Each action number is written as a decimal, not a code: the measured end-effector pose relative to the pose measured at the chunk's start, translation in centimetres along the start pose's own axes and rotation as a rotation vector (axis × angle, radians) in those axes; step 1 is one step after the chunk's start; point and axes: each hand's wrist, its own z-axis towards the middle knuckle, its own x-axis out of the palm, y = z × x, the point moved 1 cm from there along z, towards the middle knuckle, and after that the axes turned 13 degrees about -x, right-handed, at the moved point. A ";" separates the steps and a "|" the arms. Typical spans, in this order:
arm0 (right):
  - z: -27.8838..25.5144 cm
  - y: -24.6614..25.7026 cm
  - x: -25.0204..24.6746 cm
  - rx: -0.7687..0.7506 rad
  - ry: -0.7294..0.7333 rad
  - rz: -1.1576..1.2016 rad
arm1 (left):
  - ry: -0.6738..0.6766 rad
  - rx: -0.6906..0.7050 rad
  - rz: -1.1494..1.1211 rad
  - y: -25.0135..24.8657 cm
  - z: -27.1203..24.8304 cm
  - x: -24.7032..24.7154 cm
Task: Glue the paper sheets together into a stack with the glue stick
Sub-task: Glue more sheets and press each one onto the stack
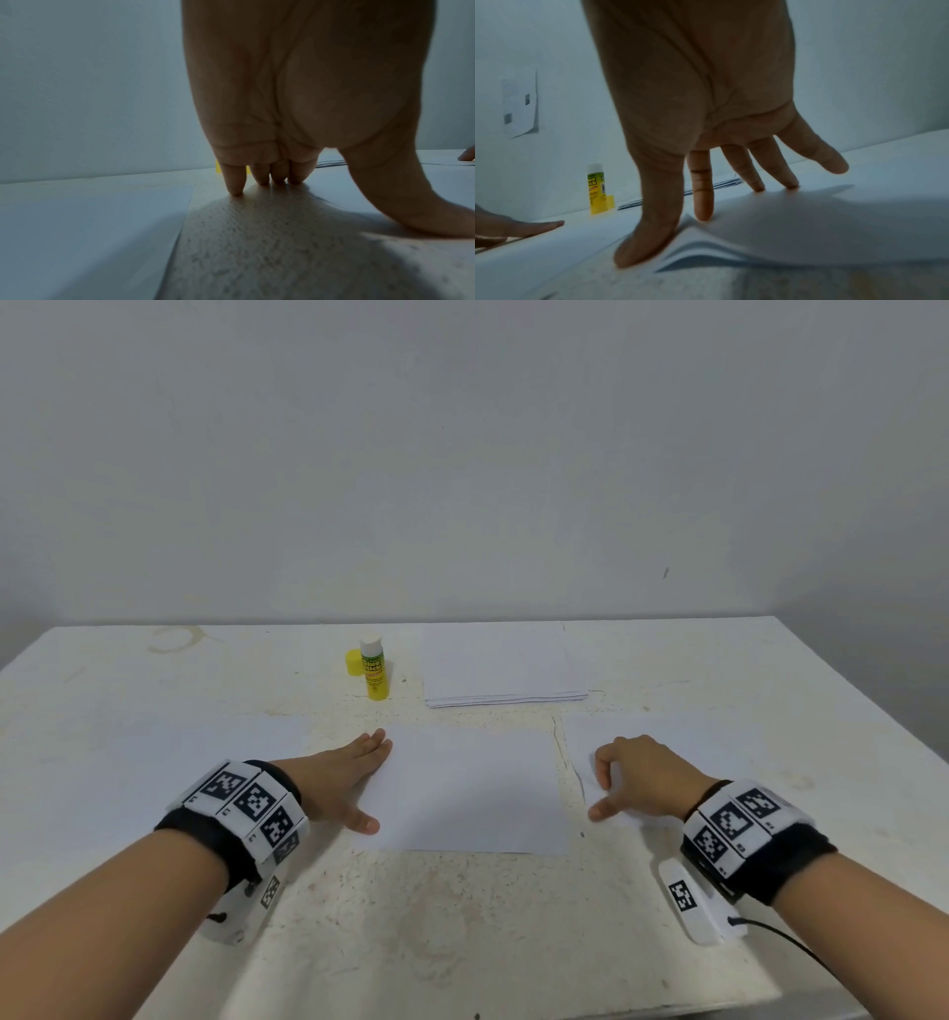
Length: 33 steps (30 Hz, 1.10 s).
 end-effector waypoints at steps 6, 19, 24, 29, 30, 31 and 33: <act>-0.3 -0.4 -0.8 0.019 -0.076 0.104 | -0.002 -0.004 -0.001 -0.2 -0.1 -0.1; -0.8 -2.3 -2.5 0.030 -0.334 0.302 | -0.001 -0.009 -0.009 -0.3 -0.4 -0.1; -0.9 -1.6 -2.0 -0.069 -0.335 0.264 | -0.009 -0.010 -0.015 -0.3 -0.4 -0.1; -0.8 -1.0 -1.3 -0.105 -0.235 0.145 | -0.011 -0.011 -0.017 -0.4 -0.5 0.0; -0.8 -0.8 -1.3 -0.098 -0.225 0.131 | -0.012 -0.012 -0.019 -0.3 -0.5 0.0; -0.8 -0.8 -1.2 -0.091 -0.224 0.124 | -0.013 -0.012 -0.020 -0.3 -0.4 0.0; -0.9 -0.6 -1.3 -0.074 -0.211 0.124 | -0.011 -0.013 -0.015 -0.3 -0.4 0.0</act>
